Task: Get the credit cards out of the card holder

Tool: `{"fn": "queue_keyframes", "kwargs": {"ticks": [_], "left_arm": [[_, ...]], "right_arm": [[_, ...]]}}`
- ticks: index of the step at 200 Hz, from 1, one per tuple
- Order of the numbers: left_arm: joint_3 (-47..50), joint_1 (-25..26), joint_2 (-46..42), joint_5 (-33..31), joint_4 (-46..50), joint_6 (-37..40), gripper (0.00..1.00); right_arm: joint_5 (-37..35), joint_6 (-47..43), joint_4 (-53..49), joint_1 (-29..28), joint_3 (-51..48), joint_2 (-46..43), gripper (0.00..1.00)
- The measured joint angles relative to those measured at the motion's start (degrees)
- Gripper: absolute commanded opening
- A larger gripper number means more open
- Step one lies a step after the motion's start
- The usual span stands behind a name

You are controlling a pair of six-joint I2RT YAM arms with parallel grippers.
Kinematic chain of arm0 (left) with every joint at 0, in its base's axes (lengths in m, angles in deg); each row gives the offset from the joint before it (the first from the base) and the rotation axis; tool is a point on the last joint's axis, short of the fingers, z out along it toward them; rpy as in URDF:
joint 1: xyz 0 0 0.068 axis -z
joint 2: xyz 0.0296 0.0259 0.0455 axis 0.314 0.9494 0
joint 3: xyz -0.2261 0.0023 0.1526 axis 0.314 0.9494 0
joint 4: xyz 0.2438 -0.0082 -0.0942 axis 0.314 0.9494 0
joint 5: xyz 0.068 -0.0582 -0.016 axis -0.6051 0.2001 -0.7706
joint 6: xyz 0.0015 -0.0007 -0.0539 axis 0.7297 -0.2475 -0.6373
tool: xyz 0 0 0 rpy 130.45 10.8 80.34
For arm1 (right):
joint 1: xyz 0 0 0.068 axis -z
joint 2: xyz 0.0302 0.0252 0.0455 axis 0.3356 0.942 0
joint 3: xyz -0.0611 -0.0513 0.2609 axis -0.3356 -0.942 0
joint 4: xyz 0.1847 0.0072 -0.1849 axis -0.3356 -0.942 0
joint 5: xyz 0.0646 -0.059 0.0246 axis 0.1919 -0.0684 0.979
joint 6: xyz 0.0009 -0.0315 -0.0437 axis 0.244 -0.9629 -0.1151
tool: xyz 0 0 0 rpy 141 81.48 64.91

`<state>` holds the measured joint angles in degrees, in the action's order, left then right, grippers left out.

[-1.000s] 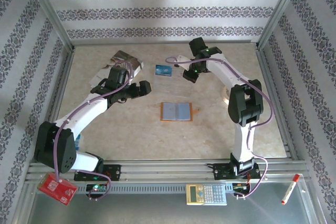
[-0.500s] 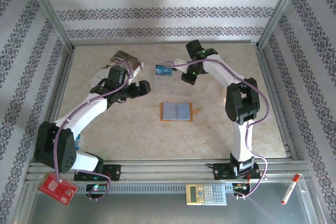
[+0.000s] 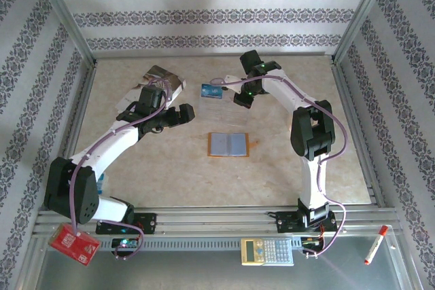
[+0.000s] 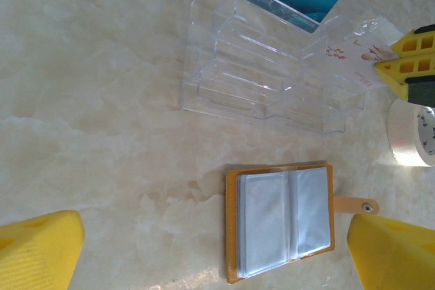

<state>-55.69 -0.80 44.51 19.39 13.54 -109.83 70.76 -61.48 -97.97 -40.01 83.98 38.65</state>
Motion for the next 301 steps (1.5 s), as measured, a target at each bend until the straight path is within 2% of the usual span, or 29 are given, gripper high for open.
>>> {"fn": "queue_keyframes", "kwargs": {"ticks": [62,117,192,253,301], "left_arm": [[0.3,0.0,0.0,0.1,0.0,-0.2,1.00],[0.3,0.0,0.0,0.8,0.0,-0.3,1.00],[0.3,0.0,0.0,1.0,0.0,-0.5,1.00],[0.4,0.0,0.0,1.2,0.0,-0.5,1.00],[0.6,0.0,0.0,1.2,0.0,-1.1,1.00]], "right_arm": [[0.0,0.1,-0.3,0.0,1.1,0.2,0.16],[-1.0,1.0,-0.2,0.0,1.1,0.3,0.16],[-1.3,1.4,0.6,0.4,1.1,0.3,0.11],[-1.3,0.8,0.6,0.4,1.1,0.3,0.01],[-1.2,-0.5,-1.2,0.4,2.5,0.2,0.00]]}}
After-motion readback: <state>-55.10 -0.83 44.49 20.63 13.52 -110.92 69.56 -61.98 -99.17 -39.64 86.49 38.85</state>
